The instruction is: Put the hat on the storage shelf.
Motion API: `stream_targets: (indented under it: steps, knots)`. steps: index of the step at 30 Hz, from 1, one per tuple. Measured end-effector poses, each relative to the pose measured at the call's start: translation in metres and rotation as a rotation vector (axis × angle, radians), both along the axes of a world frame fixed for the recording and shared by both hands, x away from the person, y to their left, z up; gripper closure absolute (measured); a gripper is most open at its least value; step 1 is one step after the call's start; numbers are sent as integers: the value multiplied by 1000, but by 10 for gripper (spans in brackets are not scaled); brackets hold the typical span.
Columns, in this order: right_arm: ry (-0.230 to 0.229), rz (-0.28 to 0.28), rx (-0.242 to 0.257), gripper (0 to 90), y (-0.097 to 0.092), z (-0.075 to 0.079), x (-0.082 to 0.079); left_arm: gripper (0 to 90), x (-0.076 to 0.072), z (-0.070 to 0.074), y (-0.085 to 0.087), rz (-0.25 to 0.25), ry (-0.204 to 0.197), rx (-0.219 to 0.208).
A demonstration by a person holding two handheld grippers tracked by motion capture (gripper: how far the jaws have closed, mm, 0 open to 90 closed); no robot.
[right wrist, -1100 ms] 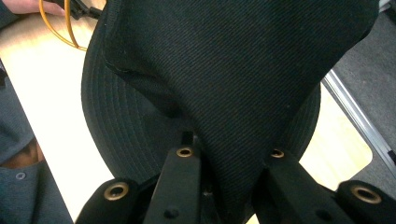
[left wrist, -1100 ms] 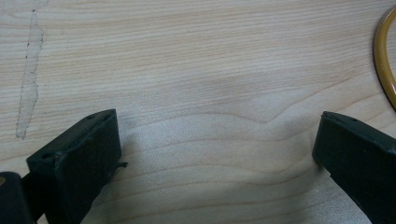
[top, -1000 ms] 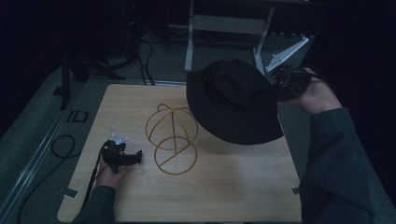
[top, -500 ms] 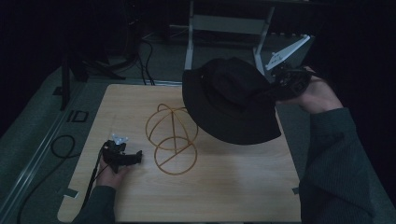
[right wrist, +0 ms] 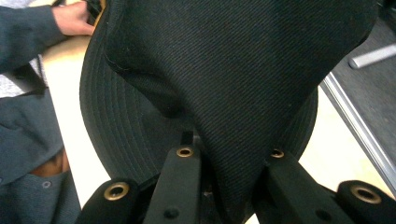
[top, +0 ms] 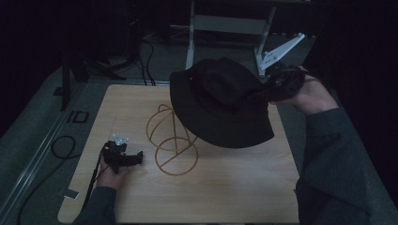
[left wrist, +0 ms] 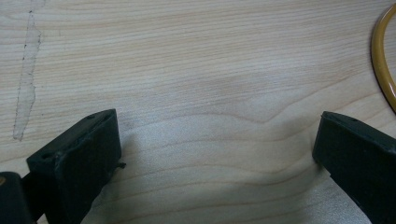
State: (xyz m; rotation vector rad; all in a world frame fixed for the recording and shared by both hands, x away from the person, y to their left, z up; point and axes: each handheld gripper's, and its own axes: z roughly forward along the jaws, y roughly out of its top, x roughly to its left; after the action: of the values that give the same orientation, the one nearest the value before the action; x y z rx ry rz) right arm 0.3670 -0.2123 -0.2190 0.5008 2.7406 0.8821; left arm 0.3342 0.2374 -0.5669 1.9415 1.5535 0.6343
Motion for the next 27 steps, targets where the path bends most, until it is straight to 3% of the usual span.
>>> stream_targets:
  steps: [16, 27]
  knots:
    - [7, 95, 7, 841, 47, -7, 4, 13, 0, 0, 0, -5, 2, -4]
    - [36, 123, -20, 840, 74, -19, 12, 13, 0, 0, 0, -4, 1, -3]
